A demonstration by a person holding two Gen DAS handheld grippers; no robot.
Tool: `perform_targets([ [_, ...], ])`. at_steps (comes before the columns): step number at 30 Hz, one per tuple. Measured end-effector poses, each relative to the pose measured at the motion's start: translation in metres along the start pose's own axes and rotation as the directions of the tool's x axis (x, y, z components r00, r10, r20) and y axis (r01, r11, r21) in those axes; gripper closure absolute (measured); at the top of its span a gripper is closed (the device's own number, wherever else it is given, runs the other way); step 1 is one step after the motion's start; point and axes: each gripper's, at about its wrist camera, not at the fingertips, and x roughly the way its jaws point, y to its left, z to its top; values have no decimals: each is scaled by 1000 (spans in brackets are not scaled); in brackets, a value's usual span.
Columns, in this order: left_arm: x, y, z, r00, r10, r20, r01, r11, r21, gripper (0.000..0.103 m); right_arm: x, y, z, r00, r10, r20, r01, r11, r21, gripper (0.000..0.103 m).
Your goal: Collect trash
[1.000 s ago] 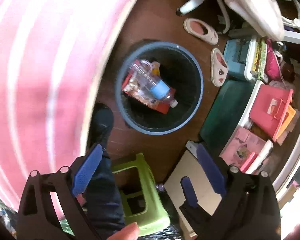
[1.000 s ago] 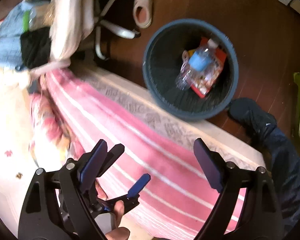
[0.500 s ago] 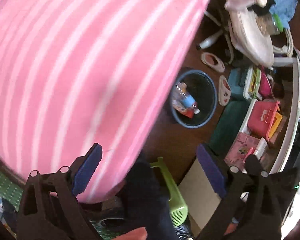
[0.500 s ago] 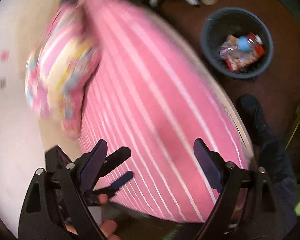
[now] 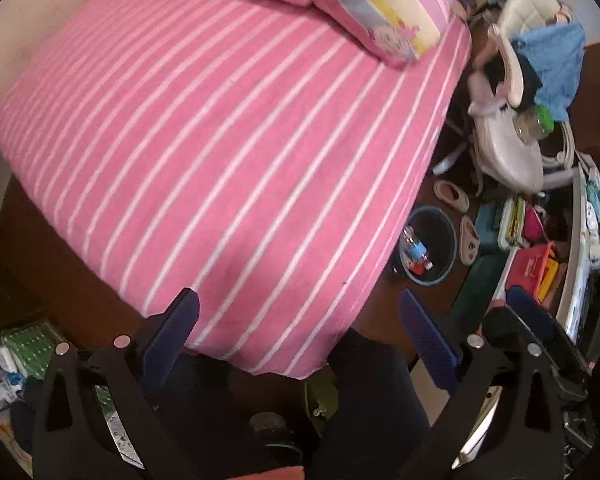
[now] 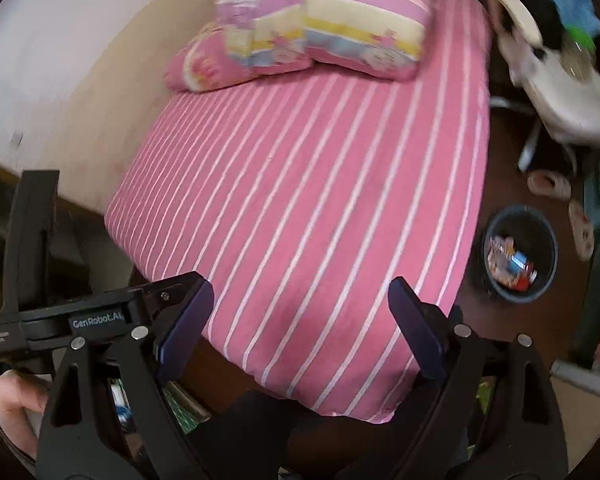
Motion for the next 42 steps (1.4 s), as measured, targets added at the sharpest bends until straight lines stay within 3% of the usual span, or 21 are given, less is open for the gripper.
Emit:
perform_targets([
  [5,-53,19,-10,997,24,71,-21,999,-41,6,-27,52,1,1000,-4,27,6,996,-89,15],
  [10,-90,24,-20,990,22,143,-13,998,-60,6,-57,75,0,997,-11,80,24,986,-165,15],
  [15,-112,13,-33,987,21,157,-8,997,-79,6,-78,67,5,996,21,91,-6,986,-168,14],
  [18,-129,-4,-46,977,54,205,-31,993,-116,6,-94,55,16,995,45,86,-23,970,-241,14],
  [26,-190,-57,-58,941,129,314,-76,982,-175,6,-138,28,45,989,108,98,-78,959,-272,12],
  [34,-230,-90,-65,916,136,377,-85,985,-150,6,-161,29,45,982,136,133,-92,952,-291,12],
  [38,-241,-90,-67,913,116,391,-77,991,-112,6,-171,40,40,979,124,163,-74,956,-283,12],
  [42,-258,-74,-67,897,117,426,-110,993,-42,6,-183,57,25,965,96,242,-42,975,-218,11],
])
